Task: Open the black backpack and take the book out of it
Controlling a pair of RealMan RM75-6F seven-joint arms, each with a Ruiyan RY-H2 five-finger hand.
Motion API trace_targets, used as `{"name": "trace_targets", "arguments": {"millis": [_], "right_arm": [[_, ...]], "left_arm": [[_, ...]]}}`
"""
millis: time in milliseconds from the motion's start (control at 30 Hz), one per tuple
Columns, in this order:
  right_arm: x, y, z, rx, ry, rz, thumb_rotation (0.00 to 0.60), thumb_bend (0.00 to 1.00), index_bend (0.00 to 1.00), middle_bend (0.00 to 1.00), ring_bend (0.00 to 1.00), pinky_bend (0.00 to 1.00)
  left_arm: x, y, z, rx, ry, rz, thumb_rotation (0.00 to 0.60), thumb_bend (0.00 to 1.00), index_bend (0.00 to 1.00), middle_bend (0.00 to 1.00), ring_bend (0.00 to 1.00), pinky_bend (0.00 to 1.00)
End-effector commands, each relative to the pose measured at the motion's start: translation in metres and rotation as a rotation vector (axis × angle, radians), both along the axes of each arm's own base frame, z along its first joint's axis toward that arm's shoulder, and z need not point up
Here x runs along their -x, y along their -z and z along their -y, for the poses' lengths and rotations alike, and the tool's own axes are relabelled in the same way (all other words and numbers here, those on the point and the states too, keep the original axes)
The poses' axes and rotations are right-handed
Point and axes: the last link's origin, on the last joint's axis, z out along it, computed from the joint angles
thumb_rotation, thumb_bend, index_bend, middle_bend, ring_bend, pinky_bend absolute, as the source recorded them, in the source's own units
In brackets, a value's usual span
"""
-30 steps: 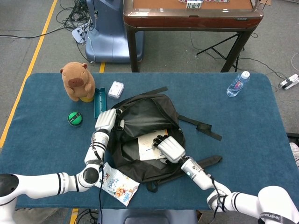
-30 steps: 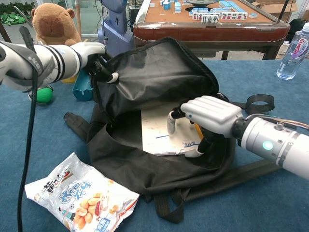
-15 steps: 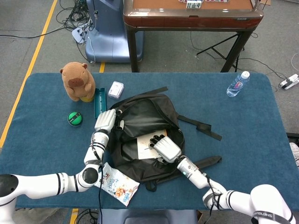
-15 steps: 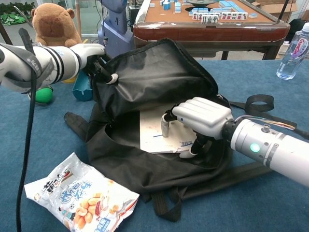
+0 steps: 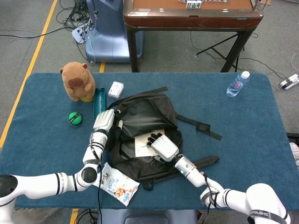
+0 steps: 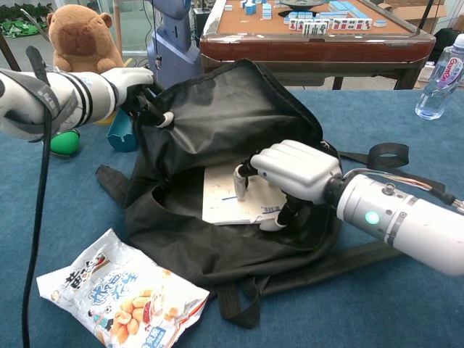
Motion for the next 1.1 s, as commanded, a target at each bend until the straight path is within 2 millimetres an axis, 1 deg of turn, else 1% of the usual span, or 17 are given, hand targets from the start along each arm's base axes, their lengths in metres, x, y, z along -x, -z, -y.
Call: {"name": "trace_targets", "arguments": {"millis": [33, 267, 367, 433, 533, 633, 767, 867, 967, 1100], "right_arm": [[-0.001, -0.001, 0.001, 0.007, -0.003, 0.001, 0.6, 0.38, 0.39, 0.36, 0.23, 0.37], [-0.005, -0.002, 0.003, 0.019, -0.017, 0.002, 0.6, 0.39, 0.39, 0.36, 0.23, 0.37], [-0.006, -0.002, 0.004, 0.029, -0.031, -0.003, 0.6, 0.4, 0.4, 0.38, 0.24, 0.37], [-0.007, -0.003, 0.006, 0.039, -0.036, 0.004, 0.6, 0.42, 0.44, 0.4, 0.26, 0.37], [-0.01, -0.004, 0.009, 0.062, -0.048, 0.014, 0.6, 0.46, 0.53, 0.45, 0.3, 0.37], [-0.013, -0.007, 0.012, 0.082, -0.066, 0.02, 0.6, 0.49, 0.62, 0.51, 0.36, 0.41], [-0.017, -0.011, 0.013, 0.097, -0.087, 0.05, 0.6, 0.5, 0.68, 0.56, 0.43, 0.45], [-0.022, -0.018, 0.012, 0.106, -0.111, 0.081, 0.6, 0.51, 0.72, 0.59, 0.47, 0.48], [-0.028, -0.03, 0.01, 0.119, -0.151, 0.109, 0.6, 0.51, 0.73, 0.6, 0.5, 0.49], [-0.037, -0.054, 0.004, 0.138, -0.213, 0.154, 0.6, 0.51, 0.75, 0.62, 0.53, 0.54]], "left_arm": [[0.0, 0.0, 0.0, 0.0, 0.001, 0.0, 0.6, 0.55, 0.66, 0.71, 0.66, 0.65], [0.001, 0.0, 0.0, 0.001, 0.001, 0.003, 0.6, 0.55, 0.66, 0.71, 0.66, 0.66], [0.001, 0.0, 0.0, 0.001, 0.0, 0.005, 0.6, 0.55, 0.66, 0.71, 0.66, 0.65], [0.002, 0.0, 0.0, 0.0, -0.001, 0.007, 0.6, 0.55, 0.66, 0.71, 0.66, 0.65], [0.002, -0.001, -0.001, -0.004, -0.002, 0.012, 0.6, 0.55, 0.65, 0.71, 0.66, 0.65], [0.002, -0.001, -0.001, -0.007, -0.001, 0.012, 0.6, 0.55, 0.65, 0.7, 0.66, 0.65], [0.002, -0.003, -0.002, -0.011, -0.002, 0.019, 0.6, 0.55, 0.65, 0.7, 0.66, 0.65], [0.002, -0.005, -0.003, -0.016, -0.003, 0.026, 0.6, 0.55, 0.65, 0.7, 0.66, 0.65], [0.002, -0.006, -0.004, -0.02, -0.003, 0.028, 0.6, 0.55, 0.65, 0.7, 0.66, 0.65], [0.001, -0.009, -0.003, -0.021, 0.001, 0.029, 0.6, 0.55, 0.65, 0.7, 0.66, 0.65]]}}
